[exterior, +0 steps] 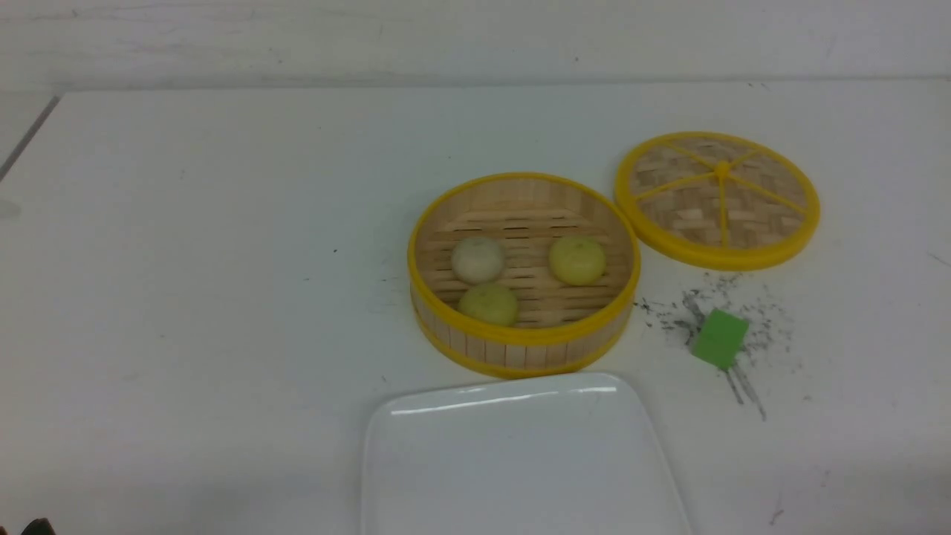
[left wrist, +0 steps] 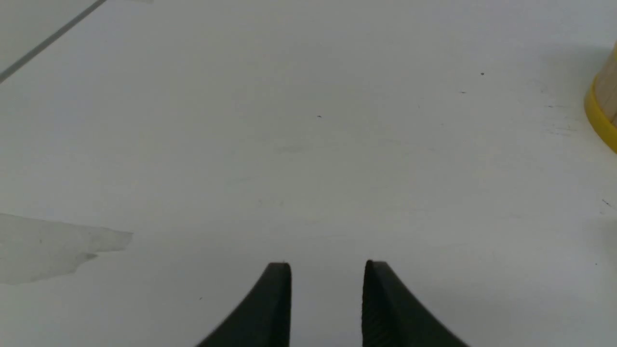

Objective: Put the steamed buns into the plate on the white tablecloth.
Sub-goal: 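Reach toward a bun in the bamboo steamer with the right gripper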

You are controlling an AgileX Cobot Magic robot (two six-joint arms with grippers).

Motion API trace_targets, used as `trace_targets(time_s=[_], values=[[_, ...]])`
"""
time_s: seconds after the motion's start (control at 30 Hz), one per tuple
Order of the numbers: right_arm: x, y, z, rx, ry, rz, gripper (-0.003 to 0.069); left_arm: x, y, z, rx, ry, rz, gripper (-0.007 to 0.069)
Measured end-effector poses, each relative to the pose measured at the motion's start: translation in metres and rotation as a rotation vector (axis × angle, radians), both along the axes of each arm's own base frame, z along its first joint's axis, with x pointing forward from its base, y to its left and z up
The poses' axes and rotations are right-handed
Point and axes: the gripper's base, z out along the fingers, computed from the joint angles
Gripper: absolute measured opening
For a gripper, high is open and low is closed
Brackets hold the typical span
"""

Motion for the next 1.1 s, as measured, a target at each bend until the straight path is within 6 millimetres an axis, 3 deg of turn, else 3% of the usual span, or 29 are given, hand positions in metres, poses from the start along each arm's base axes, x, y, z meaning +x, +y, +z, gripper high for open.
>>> trace_targets(time_s=[0.6,0.7,0.77,0.83,0.93,1.1], values=[[0.0,0.0,0.0,0.0,0.0,0.0,0.024,0.0,0.0,0.0,-0.003,0.0,0.0,0.024],[0.0,0.0,0.0,0.011,-0.005,-0.003,0.024,0.0,-0.003,0.0,-0.161,-0.005,0.019,0.024],[0.0,0.002,0.001,0.106,-0.003,-0.013,0.024,0.0,-0.005,0.0,-0.3,-0.008,0.033,0.024],[0.0,0.007,0.002,0.384,0.021,-0.043,0.024,0.0,-0.011,0.0,-0.613,-0.004,0.065,0.024],[-0.001,0.014,0.005,0.77,0.072,-0.075,0.024,0.0,-0.017,0.001,-0.928,0.016,0.101,0.024],[-0.001,0.018,0.008,0.996,0.105,-0.09,0.024,0.0,-0.019,0.001,-1.074,0.03,0.125,0.024]])
